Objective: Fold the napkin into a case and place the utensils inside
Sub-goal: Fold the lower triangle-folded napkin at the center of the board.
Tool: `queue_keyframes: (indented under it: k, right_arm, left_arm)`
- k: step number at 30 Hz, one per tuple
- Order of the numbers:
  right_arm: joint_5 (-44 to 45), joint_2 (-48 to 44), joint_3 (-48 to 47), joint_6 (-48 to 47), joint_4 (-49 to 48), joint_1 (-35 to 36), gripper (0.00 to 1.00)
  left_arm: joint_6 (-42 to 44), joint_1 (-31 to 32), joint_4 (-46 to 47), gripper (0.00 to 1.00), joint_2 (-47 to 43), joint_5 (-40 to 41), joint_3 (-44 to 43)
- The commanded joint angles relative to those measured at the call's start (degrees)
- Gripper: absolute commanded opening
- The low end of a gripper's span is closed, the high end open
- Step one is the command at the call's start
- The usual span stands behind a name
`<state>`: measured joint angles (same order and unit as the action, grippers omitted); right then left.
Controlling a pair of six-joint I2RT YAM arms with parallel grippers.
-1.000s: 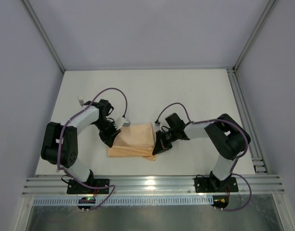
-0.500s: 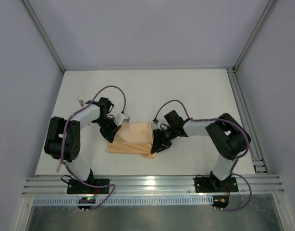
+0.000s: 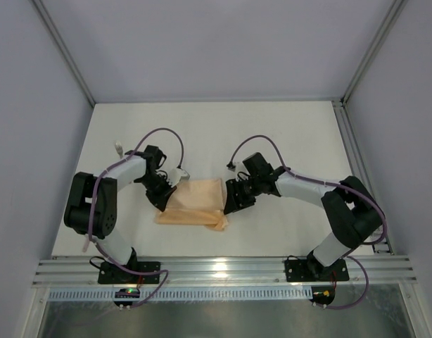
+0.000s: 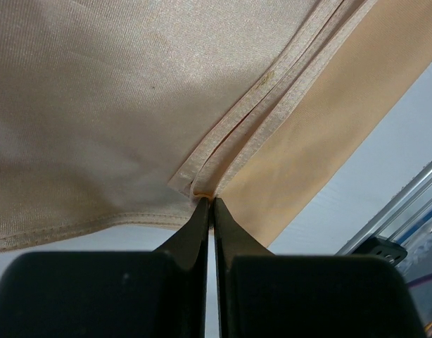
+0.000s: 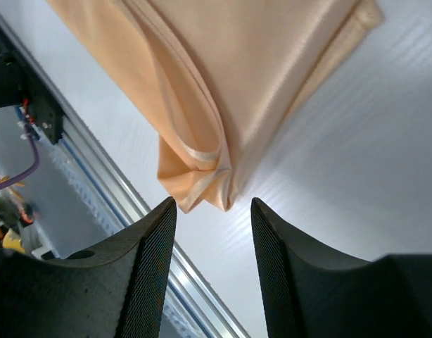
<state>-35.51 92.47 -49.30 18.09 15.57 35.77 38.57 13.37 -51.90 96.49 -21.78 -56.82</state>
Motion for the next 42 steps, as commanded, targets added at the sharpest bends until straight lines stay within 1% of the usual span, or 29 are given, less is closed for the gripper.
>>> queue_keyframes:
  k: [1, 3, 6, 10, 14, 18, 19, 21, 25, 26, 27, 30, 32, 36, 42]
  right_arm:
    - [8.8, -5.7, -1.2, -0.4, 5.6, 0.3, 0.5]
    - [10.9, -7.1, -0.9, -0.2, 6.2, 1.6, 0.48]
    - [9.1, -7.7, 0.4, 2.4, 4.4, 4.0, 0.42]
    - [9.1, -5.4, 1.2, 4.8, 1.1, 5.4, 0.41]
    - [9.1, -2.7, 0.6, 5.7, 0.4, 5.6, 0.4]
    - [7.3, -1.4, -0.2, 6.8, -1.9, 7.1, 0.38]
    - [7.2, -1.2, -0.4, 6.9, -2.3, 7.6, 0.35]
    - [7.3, -0.4, -0.2, 7.5, -3.3, 7.7, 0.31]
    - [8.3, 1.0, -0.2, 7.8, -3.6, 7.6, 0.13]
    - [8.1, 1.1, -0.4, 7.8, -3.7, 7.4, 0.06]
    - [7.6, 1.3, -1.2, 7.8, -3.8, 7.3, 0.04]
    - [4.4, 1.9, -2.8, 8.9, -5.3, 6.9, 0.03]
    - [2.0, 2.5, -2.9, 11.2, -7.7, 6.2, 0.03]
    - [1.6, 3.9, -2.8, 12.9, -9.2, 3.5, 0.03]
    - [0.4, 7.4, -5.0, 13.3, -10.0, 3.3, 0.03]
  left_arm:
    - [0.2, -0.3, 3.2, 0.0, -1.3, 0.5, 1.3]
    - [0.0, -0.3, 3.2, 0.0, -1.4, 0.5, 1.2]
    - [-0.1, -0.3, 3.4, 0.0, -1.5, 0.7, 1.1]
    - [-0.3, -0.3, 3.6, 0.02, -1.6, 0.3, 0.7]
    - [-0.3, -0.3, 3.0, 0.02, -1.8, 0.2, 0.3]
    - [-0.2, -0.3, 3.0, 0.03, -2.2, 0.2, 0.5]
    - [-0.2, -0.3, 3.1, 0.03, -2.1, 0.2, 0.5]
    - [-0.3, -0.3, 3.3, 0.03, -2.1, 0.2, 0.5]
    - [-0.1, -0.3, 3.3, 0.03, -2.3, 0.5, 0.3]
    - [-0.1, -0.3, 3.3, 0.03, -2.4, 0.7, 0.2]
    - [-0.1, -0.3, 3.3, 0.04, -2.4, 0.8, 0.0]
    - [0.1, -0.3, 3.5, 0.04, -2.7, 1.6, -0.3]
    - [0.5, -0.3, 3.7, 0.04, -3.0, 2.2, -0.3]
    - [1.9, -0.3, 4.3, 0.03, -3.1, 3.7, 0.2]
    - [2.9, -0.3, 5.3, 0.03, -2.9, 5.0, 0.3]
